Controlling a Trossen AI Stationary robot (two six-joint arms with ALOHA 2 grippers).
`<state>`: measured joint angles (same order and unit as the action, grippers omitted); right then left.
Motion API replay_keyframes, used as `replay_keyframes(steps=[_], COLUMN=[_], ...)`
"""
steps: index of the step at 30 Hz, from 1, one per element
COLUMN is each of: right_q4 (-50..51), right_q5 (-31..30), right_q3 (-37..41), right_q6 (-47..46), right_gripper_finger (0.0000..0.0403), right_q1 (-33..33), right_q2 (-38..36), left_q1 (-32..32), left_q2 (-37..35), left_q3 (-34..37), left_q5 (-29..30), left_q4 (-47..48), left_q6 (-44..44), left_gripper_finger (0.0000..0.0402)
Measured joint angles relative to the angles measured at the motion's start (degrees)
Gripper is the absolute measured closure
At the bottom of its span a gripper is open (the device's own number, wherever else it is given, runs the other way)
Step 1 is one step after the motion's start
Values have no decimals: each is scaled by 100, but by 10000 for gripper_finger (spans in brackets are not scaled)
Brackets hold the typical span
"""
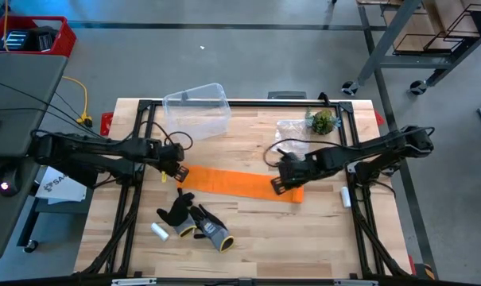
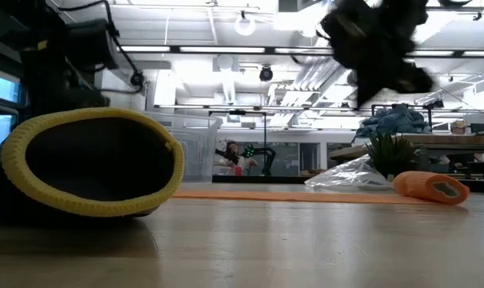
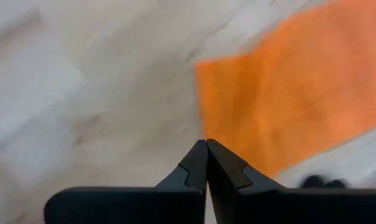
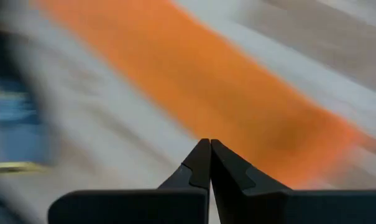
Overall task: Roll bandage
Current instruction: Roll the orange bandage
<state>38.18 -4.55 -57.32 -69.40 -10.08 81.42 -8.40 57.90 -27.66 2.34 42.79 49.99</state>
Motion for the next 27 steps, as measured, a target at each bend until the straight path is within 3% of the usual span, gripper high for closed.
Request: replay_keyframes(steps=[5,10,16,21,27], right_q4=[-2129,-3246,-3024,-2429,-1811], right_q5=[-13,649,826,560,565], right_q3=[29,-568,-2104,-3261,-3759], right_q6=[317,883,1597,1943,1993], right_gripper_finger=[403,403,403,403,403], right_q1=[393,809,936,953,989], right_q2=[753,2127,3550,4377,4991], left_q1=[-47,-70,-70,-70,-70], left_q2=[-372,-316,2,313,637], left_q3=[-29,-29,-29,-26,-26], left_q5=[145,141,150,308,493], left_q4=[-195,-204,-286,-400,-801], left_q6=[-400,-844,-1082,-1122,-1239], left_gripper_finger=[401,401,401,401,401])
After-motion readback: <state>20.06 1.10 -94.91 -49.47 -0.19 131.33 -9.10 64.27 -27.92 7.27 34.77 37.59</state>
